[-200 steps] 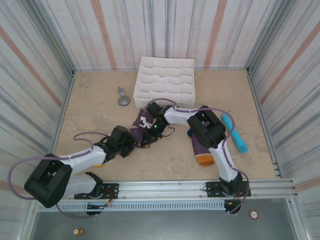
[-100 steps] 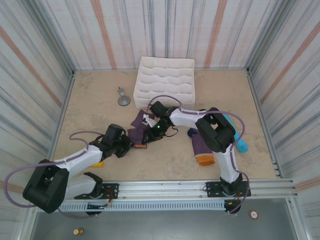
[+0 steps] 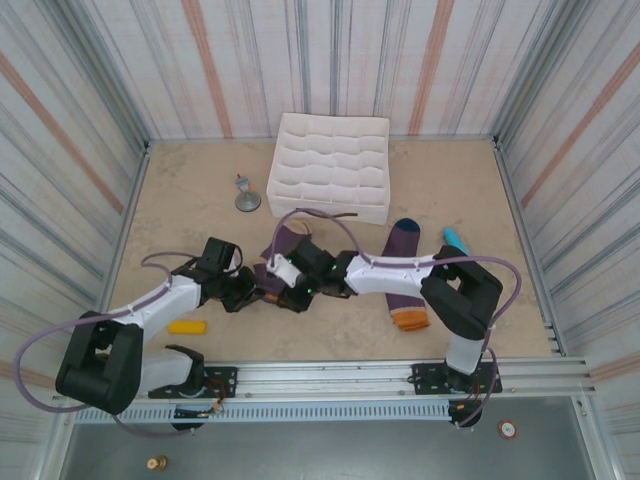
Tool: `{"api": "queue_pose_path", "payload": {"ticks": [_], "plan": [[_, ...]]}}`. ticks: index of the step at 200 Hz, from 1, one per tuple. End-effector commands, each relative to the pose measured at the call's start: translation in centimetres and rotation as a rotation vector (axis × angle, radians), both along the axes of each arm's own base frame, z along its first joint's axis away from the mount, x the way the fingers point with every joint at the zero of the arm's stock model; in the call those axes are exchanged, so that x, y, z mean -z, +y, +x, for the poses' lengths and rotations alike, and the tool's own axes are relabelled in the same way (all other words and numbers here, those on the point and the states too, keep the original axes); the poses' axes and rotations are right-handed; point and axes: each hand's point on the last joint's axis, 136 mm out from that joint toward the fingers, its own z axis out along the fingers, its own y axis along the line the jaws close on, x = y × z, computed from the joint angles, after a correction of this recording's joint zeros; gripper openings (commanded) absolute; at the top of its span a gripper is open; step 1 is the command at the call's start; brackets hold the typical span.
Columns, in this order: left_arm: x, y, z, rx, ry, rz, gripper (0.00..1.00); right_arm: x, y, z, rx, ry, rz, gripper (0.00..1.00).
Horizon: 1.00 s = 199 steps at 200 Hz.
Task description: Roll the socks
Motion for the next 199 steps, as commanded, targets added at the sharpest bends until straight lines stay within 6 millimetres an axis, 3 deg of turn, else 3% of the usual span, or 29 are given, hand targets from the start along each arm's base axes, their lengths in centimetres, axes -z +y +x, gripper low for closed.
{"api": "queue_pose_path", "payload": {"ticks": [1,65,90,117,199], "plan": [[-0.3,-0.3,-0.9,0.08,0.045,-0.018,0.0,-1.3,0.6,0.9,-0.058,-0.304,-0.015,0.56],[-0.4,-0.4,-1.1,0.102,0.066,-0.032,0.0,-0.9,1.8,-0.6,-0.14,-0.648,-0.056,0.55],[-0.4,-0.3,-1.6,0.104,0.072,-0.036,0.0,-2.5,2.0,-0.1,-0.108,-0.752,-0.029,0.55],[-0.3,-0.1,-1.9,0.1,0.076,-0.036,0.0,-3.9,2.5,-1.1,-0.149,-0.761,0.013,0.54],[-0.3,-0.3,-1.8,0.117,0.093,-0.058,0.0,0.4,1.9,-2.5,-0.204,-0.657,-0.065,0.5]]}}
